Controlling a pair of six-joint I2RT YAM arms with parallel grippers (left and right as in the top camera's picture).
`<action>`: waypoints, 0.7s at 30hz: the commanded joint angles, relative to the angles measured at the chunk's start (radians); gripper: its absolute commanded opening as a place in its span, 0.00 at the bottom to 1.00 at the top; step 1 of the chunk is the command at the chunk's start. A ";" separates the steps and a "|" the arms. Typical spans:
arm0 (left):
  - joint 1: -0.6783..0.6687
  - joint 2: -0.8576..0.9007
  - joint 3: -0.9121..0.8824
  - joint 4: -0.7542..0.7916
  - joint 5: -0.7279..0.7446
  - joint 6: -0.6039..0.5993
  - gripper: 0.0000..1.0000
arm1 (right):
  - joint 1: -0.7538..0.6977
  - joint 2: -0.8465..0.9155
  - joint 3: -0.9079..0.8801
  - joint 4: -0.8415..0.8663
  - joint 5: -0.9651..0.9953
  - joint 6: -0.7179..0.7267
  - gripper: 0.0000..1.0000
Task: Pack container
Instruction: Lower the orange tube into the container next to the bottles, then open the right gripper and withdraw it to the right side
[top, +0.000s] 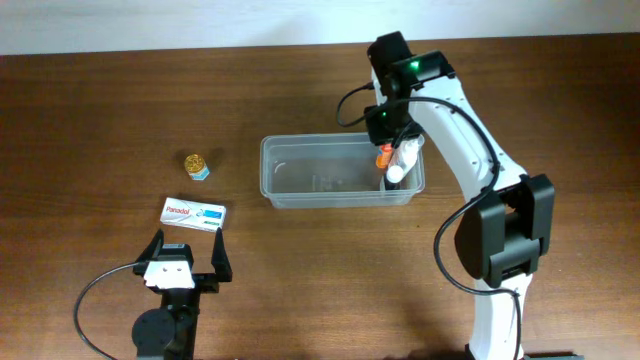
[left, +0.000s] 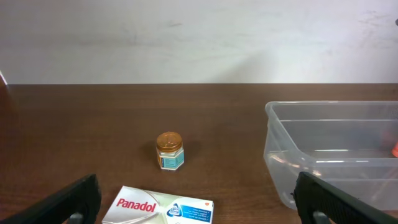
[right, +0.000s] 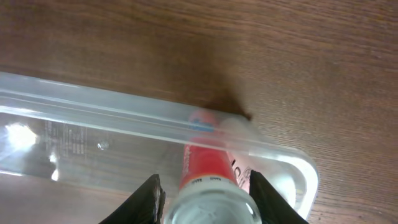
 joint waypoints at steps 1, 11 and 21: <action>-0.003 -0.006 -0.007 0.005 0.005 0.015 1.00 | -0.029 -0.010 0.024 0.003 0.013 0.000 0.38; -0.003 -0.006 -0.007 0.005 0.005 0.015 0.99 | -0.029 -0.010 0.092 -0.001 0.014 -0.016 0.39; -0.003 -0.006 -0.007 0.005 0.005 0.015 0.99 | -0.029 -0.010 0.245 -0.094 0.042 -0.023 0.51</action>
